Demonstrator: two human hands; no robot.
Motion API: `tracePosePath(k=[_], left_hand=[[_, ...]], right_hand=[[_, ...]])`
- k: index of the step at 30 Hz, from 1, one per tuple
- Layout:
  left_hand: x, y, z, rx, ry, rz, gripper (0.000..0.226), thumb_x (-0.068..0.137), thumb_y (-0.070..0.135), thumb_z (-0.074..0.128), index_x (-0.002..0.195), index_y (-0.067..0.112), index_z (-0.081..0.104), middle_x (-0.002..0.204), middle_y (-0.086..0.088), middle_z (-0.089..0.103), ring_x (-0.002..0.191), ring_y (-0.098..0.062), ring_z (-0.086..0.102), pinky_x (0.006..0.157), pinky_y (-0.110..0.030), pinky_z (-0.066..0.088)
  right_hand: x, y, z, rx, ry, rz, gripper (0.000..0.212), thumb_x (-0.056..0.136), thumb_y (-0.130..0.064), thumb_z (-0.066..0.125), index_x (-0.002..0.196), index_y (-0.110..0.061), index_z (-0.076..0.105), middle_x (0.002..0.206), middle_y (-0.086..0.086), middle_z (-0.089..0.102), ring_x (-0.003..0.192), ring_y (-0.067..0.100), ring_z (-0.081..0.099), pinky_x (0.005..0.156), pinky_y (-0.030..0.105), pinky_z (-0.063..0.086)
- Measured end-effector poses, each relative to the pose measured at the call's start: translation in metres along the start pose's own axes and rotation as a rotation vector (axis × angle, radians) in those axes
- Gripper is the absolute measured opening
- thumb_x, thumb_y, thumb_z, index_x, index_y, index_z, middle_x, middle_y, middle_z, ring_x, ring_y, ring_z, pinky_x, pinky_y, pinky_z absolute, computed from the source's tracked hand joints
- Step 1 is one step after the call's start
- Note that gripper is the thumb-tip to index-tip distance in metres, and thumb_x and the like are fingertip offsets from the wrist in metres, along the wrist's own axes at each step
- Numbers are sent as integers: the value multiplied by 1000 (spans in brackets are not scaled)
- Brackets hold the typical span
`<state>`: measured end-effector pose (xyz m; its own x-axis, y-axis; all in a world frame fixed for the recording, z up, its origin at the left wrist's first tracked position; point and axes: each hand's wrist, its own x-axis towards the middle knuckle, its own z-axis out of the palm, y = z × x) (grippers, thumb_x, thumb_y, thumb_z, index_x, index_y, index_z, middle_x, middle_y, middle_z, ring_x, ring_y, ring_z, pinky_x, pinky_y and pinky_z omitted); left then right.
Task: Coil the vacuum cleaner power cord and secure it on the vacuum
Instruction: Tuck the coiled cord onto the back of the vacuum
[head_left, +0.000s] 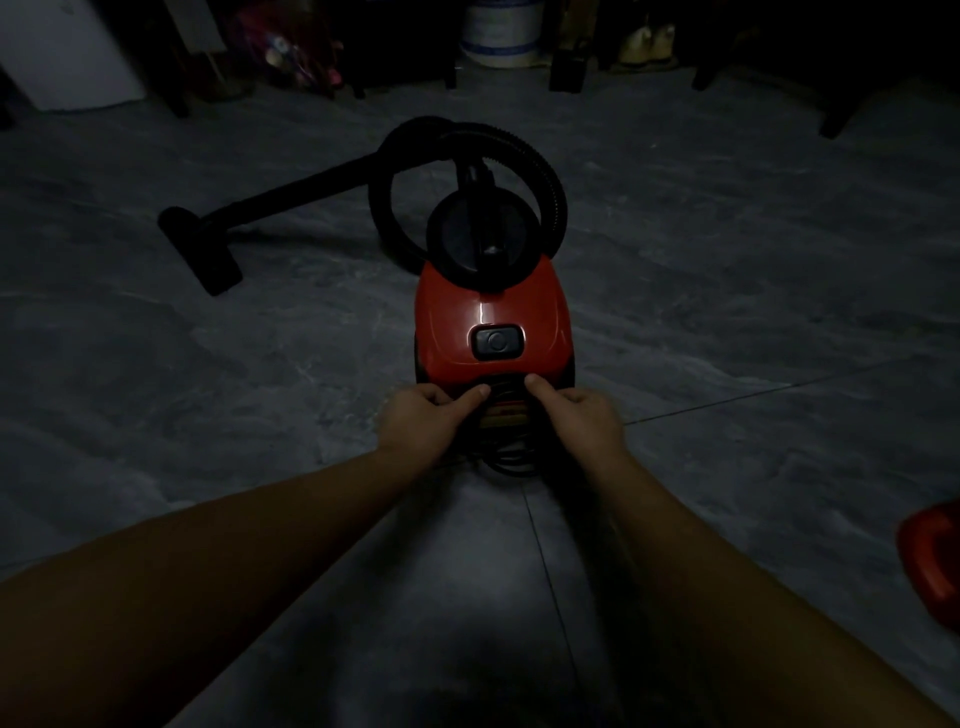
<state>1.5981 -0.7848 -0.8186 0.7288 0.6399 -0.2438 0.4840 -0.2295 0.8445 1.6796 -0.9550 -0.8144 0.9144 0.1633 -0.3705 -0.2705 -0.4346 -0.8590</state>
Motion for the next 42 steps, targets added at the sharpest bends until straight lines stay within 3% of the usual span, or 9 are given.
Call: tracePosePath(k=[5,12,17,20,26,29,33,37,42], left_hand=[[-1,5,0,28,-5,-11,48,70,57,80,58,16,59,57,2,63,59,-15,62,61,-31,50],[-13,15,0,70,-28,8,52,68,60,80,67,12,61,64,-4,67,59,-16,64,57,-31,50],[-15,20,5,88,28,-21,49,68,57,82,68,14,57,61,1,61,56,-11,58,51,-24,41],[-14,18,7,89,41,6,49,67,57,82,64,15,55,61,-1,62,58,-16,61,55,-31,49],[-17,22,6,189,62,30,50,70,62,77,64,18,54,60,2,60,56,-13,59,53,-25,41],[-18,21,11,139,43,4,49,68,58,81,73,16,56,68,2,63,63,-14,62,56,-26,44],[-15,18,7,81,56,5,47,71,54,81,66,14,57,61,0,62,59,-17,61,55,-29,46],[-17,17,5,139,66,62,45,74,55,78,68,14,60,62,1,64,58,-13,63,51,-25,44],[-12,11,3,176,21,71,47,67,55,83,76,14,62,71,-1,69,66,-17,69,62,-38,59]], right_hand=[[6,-9,-1,148,-77,127,38,71,-47,81,80,-11,76,80,7,77,75,22,74,77,35,61],[11,-9,2,150,-57,132,32,73,-38,82,80,-8,74,80,10,76,75,24,74,74,33,61],[12,0,7,114,13,84,37,67,-50,82,74,-15,74,74,4,76,73,21,74,76,39,62],[8,6,9,135,61,55,42,60,-55,83,73,-18,68,76,2,75,75,21,73,78,43,61],[15,0,8,266,-40,177,51,64,-40,87,89,1,69,83,14,76,79,29,74,80,47,61],[12,0,12,237,20,157,41,63,-43,84,76,-8,67,80,12,75,76,27,74,77,45,62],[8,5,16,189,73,109,52,49,-61,77,74,-17,65,76,4,75,74,22,73,76,46,62],[9,10,18,166,95,85,40,65,-51,81,77,-17,64,79,3,74,75,20,72,75,43,62],[12,11,20,154,103,84,39,68,-51,80,78,-17,64,80,3,72,77,21,71,75,40,61]])
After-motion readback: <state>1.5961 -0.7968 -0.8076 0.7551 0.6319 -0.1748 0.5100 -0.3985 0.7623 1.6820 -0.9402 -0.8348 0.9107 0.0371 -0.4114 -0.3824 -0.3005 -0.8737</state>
